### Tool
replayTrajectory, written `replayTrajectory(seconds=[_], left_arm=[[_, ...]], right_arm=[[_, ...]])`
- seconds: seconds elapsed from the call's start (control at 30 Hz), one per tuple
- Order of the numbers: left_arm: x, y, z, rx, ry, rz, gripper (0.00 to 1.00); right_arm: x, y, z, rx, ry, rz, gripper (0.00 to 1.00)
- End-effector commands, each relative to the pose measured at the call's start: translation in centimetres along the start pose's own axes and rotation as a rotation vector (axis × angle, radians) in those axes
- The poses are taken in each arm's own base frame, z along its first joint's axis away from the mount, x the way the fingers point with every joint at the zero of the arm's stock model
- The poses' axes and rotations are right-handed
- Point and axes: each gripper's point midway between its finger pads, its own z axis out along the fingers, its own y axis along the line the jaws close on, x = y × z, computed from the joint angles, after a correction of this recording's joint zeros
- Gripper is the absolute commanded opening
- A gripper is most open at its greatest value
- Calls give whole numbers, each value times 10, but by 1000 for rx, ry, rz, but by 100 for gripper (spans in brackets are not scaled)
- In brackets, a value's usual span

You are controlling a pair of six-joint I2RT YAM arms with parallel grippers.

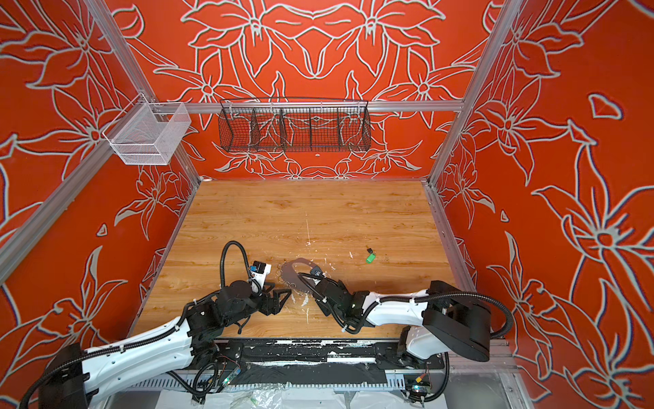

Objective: Attach keys to a key ring
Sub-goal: Move the keyring to the center of the table.

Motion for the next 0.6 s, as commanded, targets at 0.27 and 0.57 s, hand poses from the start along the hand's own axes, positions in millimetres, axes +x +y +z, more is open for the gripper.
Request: replayTrajectory(seconds=[0.27, 0.57], left_arm=[[10, -42, 49, -22, 161, 66, 65], [14, -47, 60, -33, 161, 58, 59]], right_arm=[[5, -1, -10, -35, -41, 23, 23], [5, 12, -6, -104, -53, 31, 20]])
